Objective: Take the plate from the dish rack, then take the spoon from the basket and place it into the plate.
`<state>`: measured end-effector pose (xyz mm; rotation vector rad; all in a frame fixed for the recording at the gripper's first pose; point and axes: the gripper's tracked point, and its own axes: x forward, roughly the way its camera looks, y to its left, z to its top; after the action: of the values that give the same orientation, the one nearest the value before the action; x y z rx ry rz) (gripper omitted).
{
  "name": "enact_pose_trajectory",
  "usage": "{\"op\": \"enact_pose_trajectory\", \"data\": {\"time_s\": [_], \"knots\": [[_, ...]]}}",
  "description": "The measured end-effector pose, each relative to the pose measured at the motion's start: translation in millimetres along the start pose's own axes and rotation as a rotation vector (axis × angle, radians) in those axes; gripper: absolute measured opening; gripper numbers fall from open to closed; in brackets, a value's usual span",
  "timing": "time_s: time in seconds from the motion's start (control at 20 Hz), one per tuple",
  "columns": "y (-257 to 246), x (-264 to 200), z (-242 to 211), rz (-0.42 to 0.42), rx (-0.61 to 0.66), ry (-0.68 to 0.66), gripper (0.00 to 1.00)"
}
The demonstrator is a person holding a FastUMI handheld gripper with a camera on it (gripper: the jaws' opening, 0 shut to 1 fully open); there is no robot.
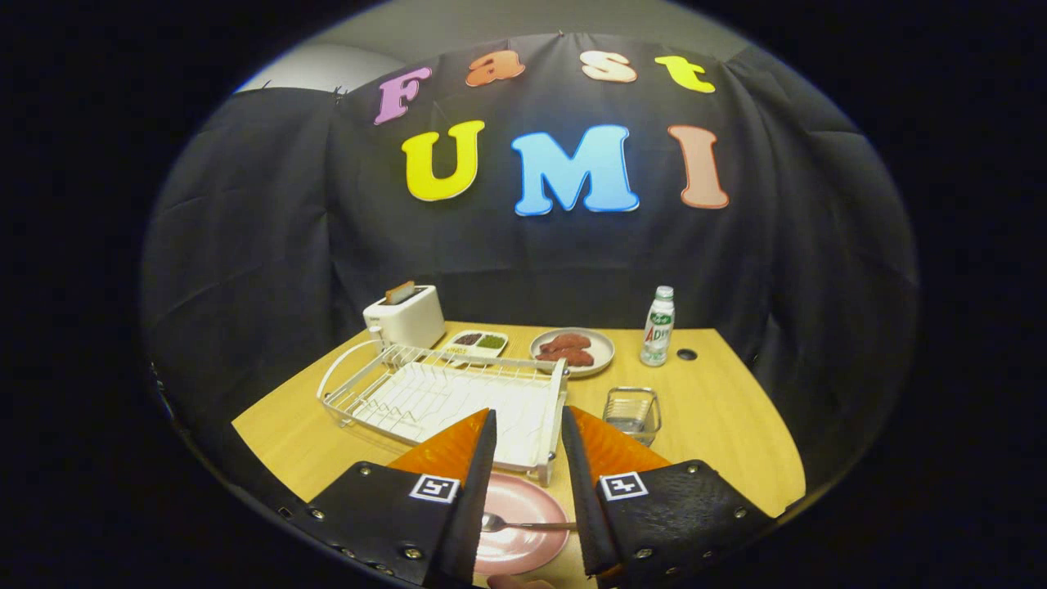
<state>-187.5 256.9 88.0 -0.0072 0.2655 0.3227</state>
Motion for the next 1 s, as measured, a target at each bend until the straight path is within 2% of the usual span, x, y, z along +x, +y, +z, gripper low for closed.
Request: {"op": "enact_pose_trajectory", "data": {"time_s": [0.3,0.45,0.6,0.7,0.85,1.0], "knots": [[-39,-17,54,-0.088,-0.020,-0.130,0.48],[-45,-22,69,-0.072,0.003,-0.182,0.48],[-59,-20,67,-0.066,0.032,-0.189,0.48],[-77,-16,59,-0.091,0.069,-0.171,0.48],[-124,-9,38,-0.167,0.099,-0.116,0.48],[-169,3,33,-0.168,0.133,-0.143,0.48]]}}
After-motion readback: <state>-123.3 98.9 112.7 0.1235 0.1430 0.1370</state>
